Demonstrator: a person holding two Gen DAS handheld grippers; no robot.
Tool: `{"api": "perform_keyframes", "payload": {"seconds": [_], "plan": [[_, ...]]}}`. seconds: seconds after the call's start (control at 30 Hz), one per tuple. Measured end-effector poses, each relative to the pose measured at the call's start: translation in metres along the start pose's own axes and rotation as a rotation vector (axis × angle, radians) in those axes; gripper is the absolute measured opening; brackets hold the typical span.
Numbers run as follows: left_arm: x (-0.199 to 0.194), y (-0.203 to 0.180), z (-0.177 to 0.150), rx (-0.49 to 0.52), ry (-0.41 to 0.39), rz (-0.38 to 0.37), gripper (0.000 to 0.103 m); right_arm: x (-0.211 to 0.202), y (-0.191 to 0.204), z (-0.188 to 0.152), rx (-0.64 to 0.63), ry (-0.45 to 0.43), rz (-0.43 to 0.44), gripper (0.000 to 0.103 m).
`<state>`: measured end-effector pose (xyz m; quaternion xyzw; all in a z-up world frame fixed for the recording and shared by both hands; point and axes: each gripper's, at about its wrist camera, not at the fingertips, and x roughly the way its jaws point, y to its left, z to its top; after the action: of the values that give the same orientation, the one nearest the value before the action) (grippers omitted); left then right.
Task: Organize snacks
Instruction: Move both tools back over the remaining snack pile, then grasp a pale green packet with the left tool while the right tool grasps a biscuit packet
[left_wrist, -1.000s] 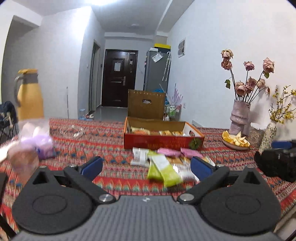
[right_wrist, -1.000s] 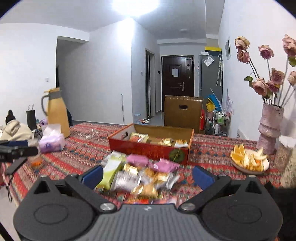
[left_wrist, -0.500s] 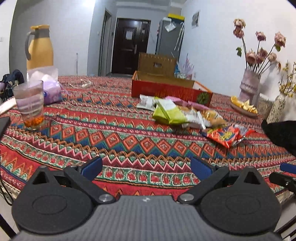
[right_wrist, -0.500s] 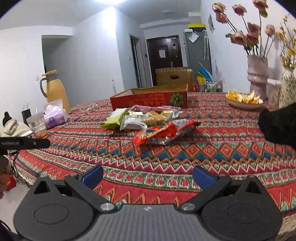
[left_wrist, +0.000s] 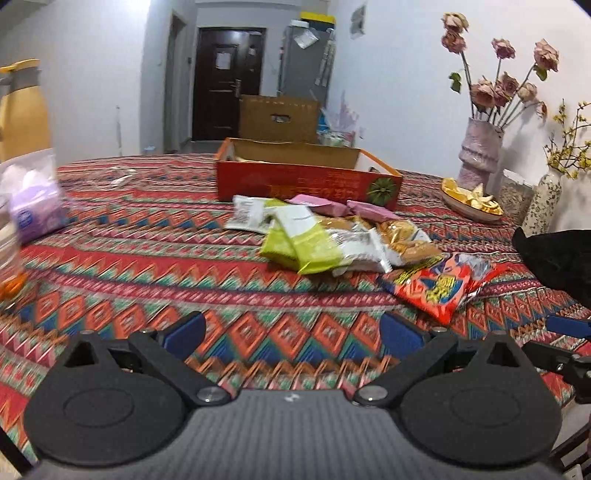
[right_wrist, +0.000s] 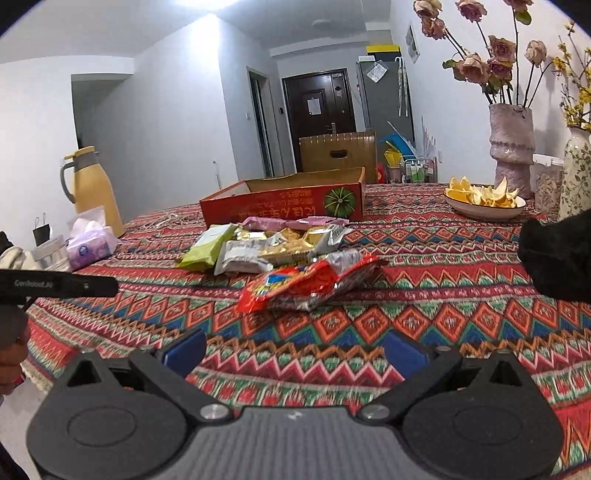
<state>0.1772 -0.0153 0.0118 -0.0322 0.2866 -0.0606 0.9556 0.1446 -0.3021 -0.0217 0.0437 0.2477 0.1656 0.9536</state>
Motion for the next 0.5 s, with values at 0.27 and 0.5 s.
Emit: {"api": "perform_keyframes", "payload": {"seconds": [0.27,0.5], "plan": [[0.068,-0.007,0.049,0.016,-0.025,-0.021,0.079,0.042,0.003,0.041,-0.038,-0.013,0.004,0.1],[0.134,-0.005,0.07,-0.009,0.039,-0.032,0.068,0.107,0.01,0.079,-0.073,0.041,-0.014,0.088]]}}
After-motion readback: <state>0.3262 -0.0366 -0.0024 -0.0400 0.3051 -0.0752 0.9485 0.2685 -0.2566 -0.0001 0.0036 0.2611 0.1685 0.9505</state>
